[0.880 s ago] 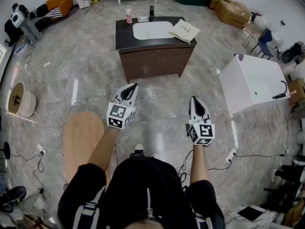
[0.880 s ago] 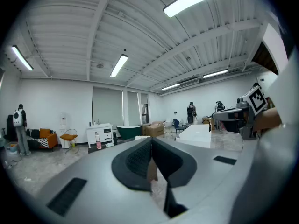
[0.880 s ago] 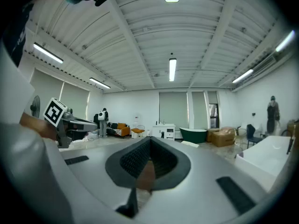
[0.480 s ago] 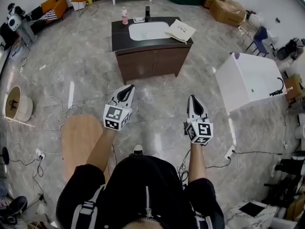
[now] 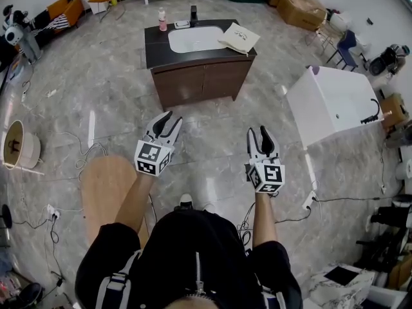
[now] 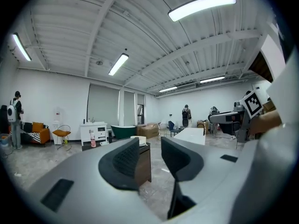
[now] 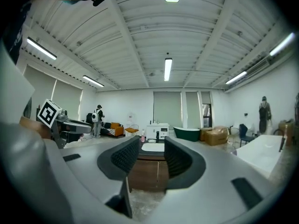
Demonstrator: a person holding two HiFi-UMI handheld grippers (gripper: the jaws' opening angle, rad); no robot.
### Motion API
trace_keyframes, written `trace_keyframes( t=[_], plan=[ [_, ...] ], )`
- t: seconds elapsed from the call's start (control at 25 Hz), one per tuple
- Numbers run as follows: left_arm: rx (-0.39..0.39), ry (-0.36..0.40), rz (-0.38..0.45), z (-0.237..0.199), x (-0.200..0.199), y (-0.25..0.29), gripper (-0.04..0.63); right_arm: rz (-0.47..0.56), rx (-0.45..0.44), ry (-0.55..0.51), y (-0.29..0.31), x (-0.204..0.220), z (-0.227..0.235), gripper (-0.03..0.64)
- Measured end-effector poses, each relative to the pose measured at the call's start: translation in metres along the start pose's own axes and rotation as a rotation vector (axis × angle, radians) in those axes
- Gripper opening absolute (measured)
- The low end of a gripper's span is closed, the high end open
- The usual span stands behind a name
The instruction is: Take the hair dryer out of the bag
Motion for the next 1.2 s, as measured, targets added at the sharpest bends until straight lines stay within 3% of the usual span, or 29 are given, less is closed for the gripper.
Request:
trace_keyframes(
  t=[0.12, 0.28, 0.68, 1.2],
  plan=[
    [0.001, -0.004, 0.011, -0.005, 0.001, 0.000, 0.198, 0.013, 0.018, 0.001, -0.001, 0.000, -0.002, 0.195],
    [0.028, -0.016, 0.028, -0.011, 0.005, 0.005, 0.231, 0.026, 0.041, 0.016, 0.002, 0.001, -0.003, 0.219],
    [0.055, -0.027, 0.026, -0.022, 0.016, 0.034, 0.241, 0.000, 0.049, 0.041, 0.022, 0.010, 0.000, 0.235],
    [0.040, -0.022, -0.003, -0.035, 0.019, 0.173, 0.239, -0.012, 0.045, 0.083, 0.122, -0.009, 0.098, 0.235]
  ],
)
Point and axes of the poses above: the fingertips, and each gripper's own axes: y forward along the fingers, z to its right, x out of its underside, the point moved 6 cm from there along -y, backward along the fingers, and after that the axes turned 15 degrees about y, right-handed, at the moved point
